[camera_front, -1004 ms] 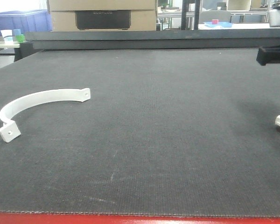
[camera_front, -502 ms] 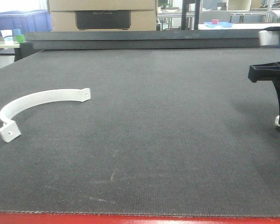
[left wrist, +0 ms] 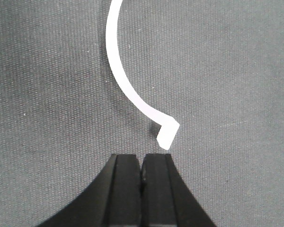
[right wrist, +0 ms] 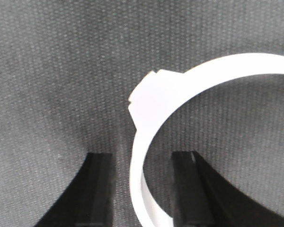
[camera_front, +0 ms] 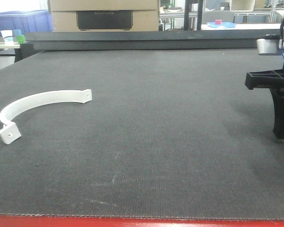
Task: Grab PVC pipe and place in blue bin
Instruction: 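Lower the right gripper onto the white curved clamp piece nearest it, then lower the left gripper onto the other white clamp piece and close both grippers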
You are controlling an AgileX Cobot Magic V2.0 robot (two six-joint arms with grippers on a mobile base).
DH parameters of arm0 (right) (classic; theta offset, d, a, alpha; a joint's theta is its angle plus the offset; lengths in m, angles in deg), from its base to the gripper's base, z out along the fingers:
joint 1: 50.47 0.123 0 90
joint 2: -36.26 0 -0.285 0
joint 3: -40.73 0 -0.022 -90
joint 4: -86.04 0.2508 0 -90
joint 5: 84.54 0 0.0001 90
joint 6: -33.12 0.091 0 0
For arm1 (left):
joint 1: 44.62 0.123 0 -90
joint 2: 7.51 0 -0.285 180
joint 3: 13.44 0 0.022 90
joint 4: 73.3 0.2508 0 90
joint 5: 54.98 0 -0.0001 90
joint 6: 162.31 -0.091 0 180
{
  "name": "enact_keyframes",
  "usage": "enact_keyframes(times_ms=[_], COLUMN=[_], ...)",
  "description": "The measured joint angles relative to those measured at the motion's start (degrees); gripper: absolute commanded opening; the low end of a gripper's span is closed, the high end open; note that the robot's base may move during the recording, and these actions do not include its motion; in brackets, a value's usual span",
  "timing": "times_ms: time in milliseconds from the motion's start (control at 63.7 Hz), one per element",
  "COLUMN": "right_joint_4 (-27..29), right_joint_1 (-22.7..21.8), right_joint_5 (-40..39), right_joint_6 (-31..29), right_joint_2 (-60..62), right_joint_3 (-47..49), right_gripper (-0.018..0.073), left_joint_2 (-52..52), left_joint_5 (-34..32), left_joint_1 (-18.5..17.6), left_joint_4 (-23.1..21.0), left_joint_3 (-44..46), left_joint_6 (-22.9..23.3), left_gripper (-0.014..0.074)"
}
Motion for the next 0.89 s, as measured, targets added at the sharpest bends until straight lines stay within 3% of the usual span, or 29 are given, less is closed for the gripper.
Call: enact_keyframes(times_ms=[282,533,769,894], right_joint_4=[0.0,0.32,0.32,0.32], right_joint_1=[0.0,0.08,0.08,0.08], right_joint_5=[-0.78,-1.2,-1.2,-1.2], right_joint_6=[0.0,-0.23,-0.23,-0.02], right_joint_2=[-1.4,-2.01,0.57,5.08], right_joint_3=[0.0,0.0,0.0,0.0], right_gripper=[0.0155,-0.017,-0.0168,-0.0168], left_joint_2=[0.0,0.0,0.4,2.64], left_joint_5=[-0.44,-0.81,-0.44,-0.44], left_joint_1=[0.0,0.0,-1.98,-6.71], left_joint_4=[0.0,0.0,0.37,6.27], left_joint_3=[0.0,0.0,1.6,5.77], left_joint_6=[0.0,0.0,0.65,5.74], left_gripper=[-0.0111,-0.0111,-0.0111,-0.0111])
